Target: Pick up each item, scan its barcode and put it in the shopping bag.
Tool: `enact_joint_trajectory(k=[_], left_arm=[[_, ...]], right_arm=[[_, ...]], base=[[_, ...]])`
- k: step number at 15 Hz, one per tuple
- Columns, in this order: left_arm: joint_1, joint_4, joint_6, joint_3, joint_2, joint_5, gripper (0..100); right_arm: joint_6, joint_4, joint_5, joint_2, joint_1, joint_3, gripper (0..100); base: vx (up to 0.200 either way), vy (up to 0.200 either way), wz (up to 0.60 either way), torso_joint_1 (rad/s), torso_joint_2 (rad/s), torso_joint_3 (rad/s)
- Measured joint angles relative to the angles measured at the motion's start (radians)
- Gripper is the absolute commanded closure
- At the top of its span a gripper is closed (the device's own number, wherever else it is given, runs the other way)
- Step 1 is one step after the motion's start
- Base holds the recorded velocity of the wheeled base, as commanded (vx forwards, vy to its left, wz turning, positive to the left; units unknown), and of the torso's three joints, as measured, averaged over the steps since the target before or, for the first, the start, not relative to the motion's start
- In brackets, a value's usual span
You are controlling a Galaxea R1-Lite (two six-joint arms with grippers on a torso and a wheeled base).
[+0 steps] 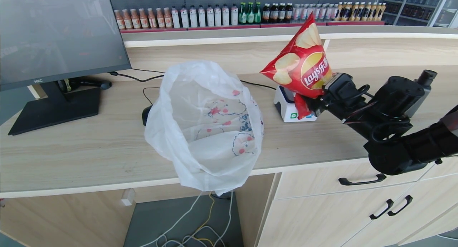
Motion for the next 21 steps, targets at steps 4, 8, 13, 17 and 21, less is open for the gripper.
enact_joint_trajectory(k=[4,8,13,17,21], left_arm=[[0.001,0.000,0.000,0.000,0.000,0.000,0],[0.000,0.000,0.000,0.000,0.000,0.000,0],[0.001,0.000,0.000,0.000,0.000,0.000,0],[0.001,0.000,0.000,0.000,0.000,0.000,0],[0.000,0.000,0.000,0.000,0.000,0.000,0]], right_arm=[[0.001,0.005,0.001,0.000,0.000,-0.003,100],[0.001,0.006,0.000,0.000,0.004,-0.003,100],[0.008,0.007,0.000,-0.004,0.010,0.001,100],[0.099,0.009,-0.007,-0.046,0.032,0.006,100],[0.211,0.004,-0.010,-0.140,0.037,0.069,100]], base=[[0.000,0.000,0.00,0.000,0.00,0.000],[0.000,0.000,0.00,0.000,0.00,0.000],[0.000,0.000,0.00,0.000,0.00,0.000],[0.000,0.000,0.00,0.000,0.00,0.000],[0.000,0.000,0.00,0.000,0.00,0.000]])
